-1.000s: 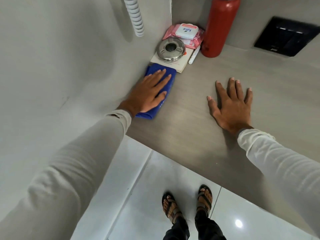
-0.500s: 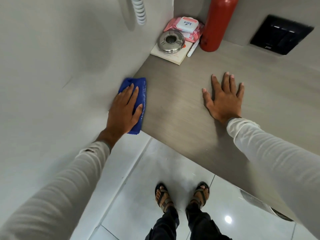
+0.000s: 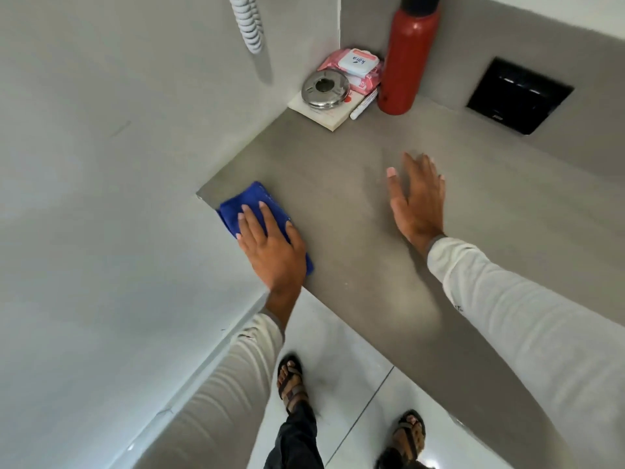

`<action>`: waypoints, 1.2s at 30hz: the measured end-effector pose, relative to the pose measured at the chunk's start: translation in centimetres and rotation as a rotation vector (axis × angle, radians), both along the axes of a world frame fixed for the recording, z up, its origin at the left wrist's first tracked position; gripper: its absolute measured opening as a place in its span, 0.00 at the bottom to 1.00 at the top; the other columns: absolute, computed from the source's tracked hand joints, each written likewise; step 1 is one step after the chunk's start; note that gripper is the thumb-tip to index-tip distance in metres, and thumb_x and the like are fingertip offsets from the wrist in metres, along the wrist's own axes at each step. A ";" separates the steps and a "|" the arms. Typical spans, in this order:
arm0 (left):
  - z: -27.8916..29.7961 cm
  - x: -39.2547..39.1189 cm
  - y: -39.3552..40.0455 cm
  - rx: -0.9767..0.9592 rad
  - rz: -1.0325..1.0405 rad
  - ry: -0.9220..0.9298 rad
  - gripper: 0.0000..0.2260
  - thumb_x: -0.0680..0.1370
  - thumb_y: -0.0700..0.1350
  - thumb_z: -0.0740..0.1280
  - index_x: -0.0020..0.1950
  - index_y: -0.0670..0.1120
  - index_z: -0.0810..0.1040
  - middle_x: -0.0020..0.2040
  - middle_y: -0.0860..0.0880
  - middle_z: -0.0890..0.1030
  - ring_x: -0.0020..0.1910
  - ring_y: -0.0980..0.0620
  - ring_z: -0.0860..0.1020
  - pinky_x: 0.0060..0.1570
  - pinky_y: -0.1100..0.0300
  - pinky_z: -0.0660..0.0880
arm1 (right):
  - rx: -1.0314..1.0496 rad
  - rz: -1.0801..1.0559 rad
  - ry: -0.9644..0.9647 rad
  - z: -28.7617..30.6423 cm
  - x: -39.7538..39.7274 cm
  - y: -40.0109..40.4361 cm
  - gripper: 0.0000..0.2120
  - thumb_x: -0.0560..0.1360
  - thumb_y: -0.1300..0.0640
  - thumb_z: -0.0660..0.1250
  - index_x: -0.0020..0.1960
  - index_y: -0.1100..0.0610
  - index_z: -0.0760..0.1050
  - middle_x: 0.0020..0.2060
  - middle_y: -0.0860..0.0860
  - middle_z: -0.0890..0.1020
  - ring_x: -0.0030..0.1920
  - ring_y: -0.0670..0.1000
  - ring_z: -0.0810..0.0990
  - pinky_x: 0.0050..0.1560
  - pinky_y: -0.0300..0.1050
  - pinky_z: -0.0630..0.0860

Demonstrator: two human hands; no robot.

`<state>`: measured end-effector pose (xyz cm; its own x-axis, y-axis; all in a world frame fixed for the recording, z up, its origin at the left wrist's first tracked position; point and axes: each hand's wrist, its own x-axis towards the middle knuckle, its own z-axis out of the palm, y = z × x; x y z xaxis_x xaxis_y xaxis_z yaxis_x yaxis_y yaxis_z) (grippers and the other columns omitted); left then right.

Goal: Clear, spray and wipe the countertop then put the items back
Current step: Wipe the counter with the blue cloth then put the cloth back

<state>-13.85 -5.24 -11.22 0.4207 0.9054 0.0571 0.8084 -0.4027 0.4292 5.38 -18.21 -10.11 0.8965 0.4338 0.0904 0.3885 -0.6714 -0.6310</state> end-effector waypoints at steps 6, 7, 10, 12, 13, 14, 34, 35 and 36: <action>-0.6 0.1 -15.5 0.131 -0.205 0.087 0.25 0.81 0.52 0.55 0.78 0.46 0.61 0.78 0.39 0.62 0.77 0.41 0.61 0.75 0.43 0.60 | 0.045 -0.003 -0.055 1.6 2.7 -7.4 0.23 0.84 0.47 0.56 0.76 0.56 0.67 0.76 0.59 0.65 0.79 0.58 0.59 0.80 0.58 0.51; -0.7 0.1 -17.7 0.132 -0.280 0.093 0.26 0.81 0.53 0.55 0.78 0.47 0.59 0.78 0.39 0.60 0.78 0.40 0.59 0.75 0.43 0.59 | 0.017 -0.002 -0.060 1.8 3.1 -8.0 0.24 0.84 0.46 0.56 0.76 0.56 0.67 0.75 0.59 0.66 0.78 0.59 0.61 0.79 0.60 0.52; -1.0 -0.2 -20.5 0.150 -0.511 0.144 0.25 0.83 0.54 0.50 0.80 0.50 0.54 0.80 0.40 0.55 0.79 0.42 0.54 0.76 0.43 0.55 | -0.098 0.034 -0.050 2.0 3.2 -8.6 0.25 0.84 0.44 0.55 0.77 0.56 0.65 0.77 0.60 0.63 0.79 0.62 0.57 0.79 0.64 0.49; -1.0 -0.4 -18.0 0.191 -0.695 0.152 0.24 0.84 0.54 0.50 0.79 0.52 0.54 0.80 0.43 0.55 0.80 0.44 0.54 0.76 0.44 0.56 | -0.191 0.065 -0.060 1.7 2.7 -8.4 0.27 0.84 0.43 0.54 0.78 0.54 0.62 0.79 0.60 0.59 0.81 0.63 0.51 0.79 0.65 0.46; -0.9 -0.6 -15.9 0.223 -0.799 0.148 0.23 0.83 0.53 0.51 0.79 0.53 0.56 0.80 0.44 0.56 0.79 0.45 0.55 0.76 0.45 0.57 | -0.241 0.075 -0.077 1.5 2.5 -8.4 0.27 0.84 0.42 0.53 0.78 0.54 0.61 0.80 0.60 0.57 0.81 0.63 0.50 0.78 0.67 0.45; -0.8 -0.6 -13.5 0.259 -0.894 0.145 0.23 0.83 0.53 0.52 0.79 0.54 0.58 0.80 0.45 0.58 0.79 0.46 0.57 0.75 0.46 0.58 | -0.287 0.080 -0.094 1.2 2.2 -8.5 0.28 0.83 0.41 0.52 0.79 0.53 0.61 0.80 0.60 0.56 0.81 0.63 0.49 0.78 0.69 0.45; 0.3 4.2 -4.1 0.198 -0.674 0.233 0.30 0.82 0.56 0.50 0.79 0.40 0.55 0.78 0.38 0.59 0.77 0.40 0.60 0.71 0.44 0.64 | -0.509 -0.242 -0.042 -0.1 1.7 -17.6 0.30 0.82 0.36 0.51 0.80 0.48 0.57 0.81 0.60 0.54 0.81 0.60 0.49 0.76 0.72 0.44; 0.3 4.0 -7.0 0.182 -0.708 0.220 0.30 0.82 0.56 0.49 0.78 0.39 0.55 0.78 0.39 0.59 0.78 0.41 0.60 0.72 0.45 0.64 | -0.498 -0.237 -0.045 0.1 1.8 -17.5 0.30 0.82 0.36 0.50 0.80 0.48 0.57 0.81 0.60 0.53 0.81 0.61 0.48 0.76 0.72 0.44; 0.3 3.7 -9.9 0.170 -0.745 0.205 0.31 0.82 0.57 0.49 0.78 0.38 0.54 0.79 0.39 0.58 0.78 0.42 0.59 0.73 0.46 0.63 | -0.485 -0.231 -0.052 0.4 2.0 -17.5 0.30 0.82 0.36 0.50 0.80 0.47 0.57 0.81 0.60 0.53 0.81 0.61 0.48 0.76 0.73 0.44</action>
